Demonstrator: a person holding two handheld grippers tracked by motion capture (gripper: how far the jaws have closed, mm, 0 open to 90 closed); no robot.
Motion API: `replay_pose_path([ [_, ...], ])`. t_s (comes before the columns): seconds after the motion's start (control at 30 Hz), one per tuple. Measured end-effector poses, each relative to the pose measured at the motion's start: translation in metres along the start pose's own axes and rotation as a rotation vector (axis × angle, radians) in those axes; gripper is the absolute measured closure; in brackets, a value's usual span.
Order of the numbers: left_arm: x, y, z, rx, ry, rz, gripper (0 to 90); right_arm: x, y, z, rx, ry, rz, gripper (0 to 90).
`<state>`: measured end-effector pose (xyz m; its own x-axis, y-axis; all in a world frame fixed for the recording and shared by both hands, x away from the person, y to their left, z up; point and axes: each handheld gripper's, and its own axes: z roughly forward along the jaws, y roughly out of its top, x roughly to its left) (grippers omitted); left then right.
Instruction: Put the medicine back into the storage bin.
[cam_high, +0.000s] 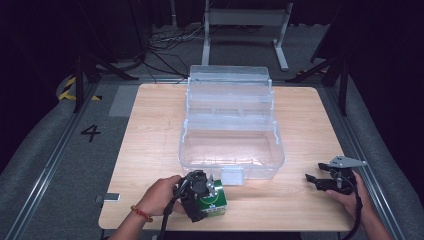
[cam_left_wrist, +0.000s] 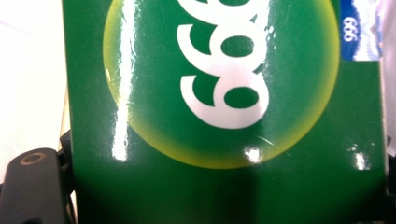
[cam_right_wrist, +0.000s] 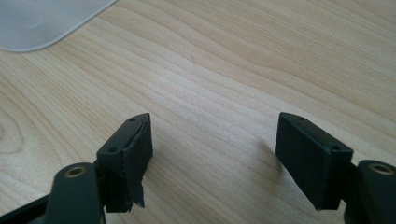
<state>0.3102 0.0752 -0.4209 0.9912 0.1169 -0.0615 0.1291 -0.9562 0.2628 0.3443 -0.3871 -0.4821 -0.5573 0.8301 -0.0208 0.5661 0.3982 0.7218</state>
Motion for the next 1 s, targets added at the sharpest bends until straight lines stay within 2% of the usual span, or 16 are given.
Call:
replay_pose_path([
  [0.03, -0.003, 0.001, -0.004, -0.016, -0.013, 0.021, 14.7, 0.0, 0.0, 0.0, -0.003, 0.002, 0.005, 27.6],
  [0.1, -0.006, 0.003, -0.006, -0.024, -0.022, 0.029, 14.8, -0.001, -0.001, 0.002, -0.012, 0.013, 0.027, 26.6],
  [0.13, -0.011, 0.006, -0.01, -0.03, -0.025, 0.062, 14.8, -0.001, -0.001, 0.002, -0.012, 0.013, 0.027, 26.6],
  [0.27, -0.023, 0.017, -0.024, -0.044, -0.028, 0.129, 14.9, -0.001, -0.003, 0.002, -0.03, 0.007, 0.027, 26.2],
  [0.4, -0.029, 0.029, -0.038, -0.049, -0.011, 0.185, 15.0, -0.001, -0.004, 0.003, -0.035, 0.004, 0.03, 25.8],
  [0.53, -0.027, 0.037, -0.052, -0.07, 0.007, 0.208, 15.2, -0.001, -0.004, 0.003, -0.039, 0.003, 0.032, 25.8],
  [0.67, -0.022, 0.043, -0.066, -0.07, 0.036, 0.231, 15.2, -0.001, -0.005, 0.002, -0.039, 0.004, 0.032, 25.9],
  [0.77, -0.017, 0.044, -0.078, -0.091, 0.054, 0.231, 15.2, -0.002, -0.005, 0.002, -0.039, 0.005, 0.031, 25.9],
  [0.87, -0.013, 0.044, -0.096, -0.138, 0.082, 0.228, 15.2, -0.001, -0.005, 0.002, -0.039, 0.005, 0.032, 25.8],
  [0.97, -0.008, 0.043, -0.112, -0.154, 0.121, 0.231, 15.2, -0.002, -0.005, 0.002, -0.038, 0.007, 0.029, 25.9],
  [1.0, -0.008, 0.043, -0.112, -0.154, 0.121, 0.231, 15.2, -0.002, -0.005, 0.002, -0.038, 0.007, 0.029, 25.9],
])
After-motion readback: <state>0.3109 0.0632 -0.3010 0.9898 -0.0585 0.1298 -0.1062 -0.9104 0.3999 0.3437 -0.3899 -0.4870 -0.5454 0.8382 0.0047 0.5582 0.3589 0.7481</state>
